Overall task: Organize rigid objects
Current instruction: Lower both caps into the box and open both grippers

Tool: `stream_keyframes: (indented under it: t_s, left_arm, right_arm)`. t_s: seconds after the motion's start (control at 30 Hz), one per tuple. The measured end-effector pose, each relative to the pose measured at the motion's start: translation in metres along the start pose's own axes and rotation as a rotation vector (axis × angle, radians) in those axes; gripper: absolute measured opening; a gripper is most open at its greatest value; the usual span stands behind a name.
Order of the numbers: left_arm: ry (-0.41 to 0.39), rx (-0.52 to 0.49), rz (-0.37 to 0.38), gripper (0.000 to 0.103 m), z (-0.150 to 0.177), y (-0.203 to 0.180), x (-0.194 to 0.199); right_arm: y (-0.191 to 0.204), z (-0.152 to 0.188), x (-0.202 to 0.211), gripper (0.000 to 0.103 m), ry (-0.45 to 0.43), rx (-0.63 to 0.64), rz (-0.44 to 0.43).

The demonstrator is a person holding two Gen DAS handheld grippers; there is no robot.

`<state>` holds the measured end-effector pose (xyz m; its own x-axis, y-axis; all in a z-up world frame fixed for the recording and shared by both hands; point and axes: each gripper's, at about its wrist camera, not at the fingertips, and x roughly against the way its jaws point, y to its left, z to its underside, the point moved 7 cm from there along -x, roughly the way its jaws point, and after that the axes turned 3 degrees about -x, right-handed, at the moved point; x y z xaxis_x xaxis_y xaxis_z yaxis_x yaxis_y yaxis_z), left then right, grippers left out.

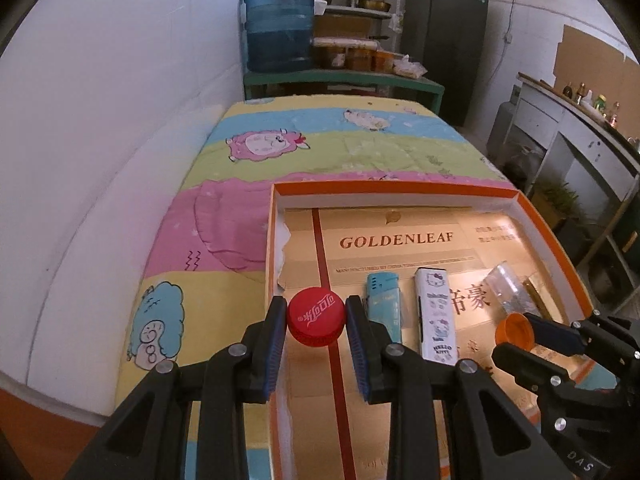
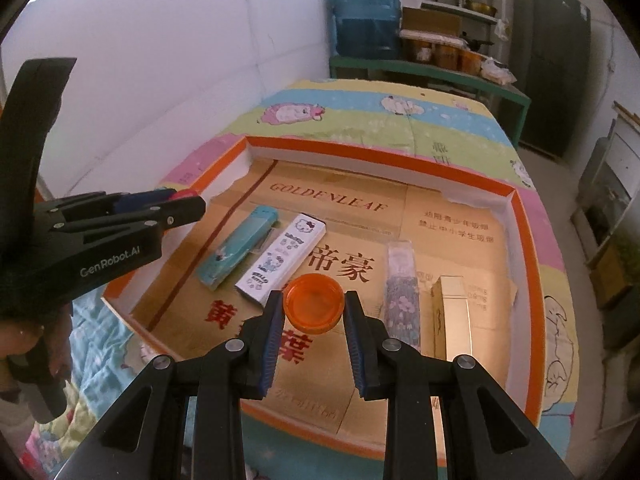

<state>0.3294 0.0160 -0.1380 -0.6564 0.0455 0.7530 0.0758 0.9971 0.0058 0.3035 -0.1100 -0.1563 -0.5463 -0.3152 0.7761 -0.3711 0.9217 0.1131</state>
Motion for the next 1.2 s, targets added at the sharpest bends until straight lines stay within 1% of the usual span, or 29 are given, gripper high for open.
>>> stream_keyframes:
  t_s: [0.17, 0.23, 0.7, 0.97, 1.1, 1.13, 1.2]
  left_arm:
    - [0.015, -0.001, -0.011, 0.030, 0.002, 0.000, -0.010]
    - [0.009, -0.008, -0.020, 0.030, 0.001, -0.001, -0.011]
    - [0.018, -0.026, -0.013, 0.030, 0.004, -0.009, -0.022]
    - [0.028, -0.038, 0.020, 0.031, 0.007, -0.015, -0.027]
    - [0.026, -0.039, 0.020, 0.031, 0.007, -0.016, -0.027]
    - [0.024, -0.040, 0.020, 0.031, 0.007, -0.016, -0.026]
    - [0.012, -0.045, 0.006, 0.036, 0.006, -0.016, -0.023]
  right_arm:
    - [-0.002, 0.001, -0.007, 0.030, 0.011, 0.002, -0.002]
    - [-0.003, 0.002, -0.009, 0.030, 0.014, 0.000, -0.005]
    - [-0.002, 0.005, -0.019, 0.030, 0.036, 0.005, -0.011]
    - [-0.003, 0.007, -0.021, 0.031, 0.039, 0.012, 0.001]
    - [-0.003, 0.007, -0.021, 0.031, 0.037, 0.017, 0.005]
    - [-0.003, 0.007, -0.021, 0.031, 0.036, 0.016, 0.004]
    - [-0.002, 0.007, -0.021, 0.031, 0.037, 0.013, 0.001]
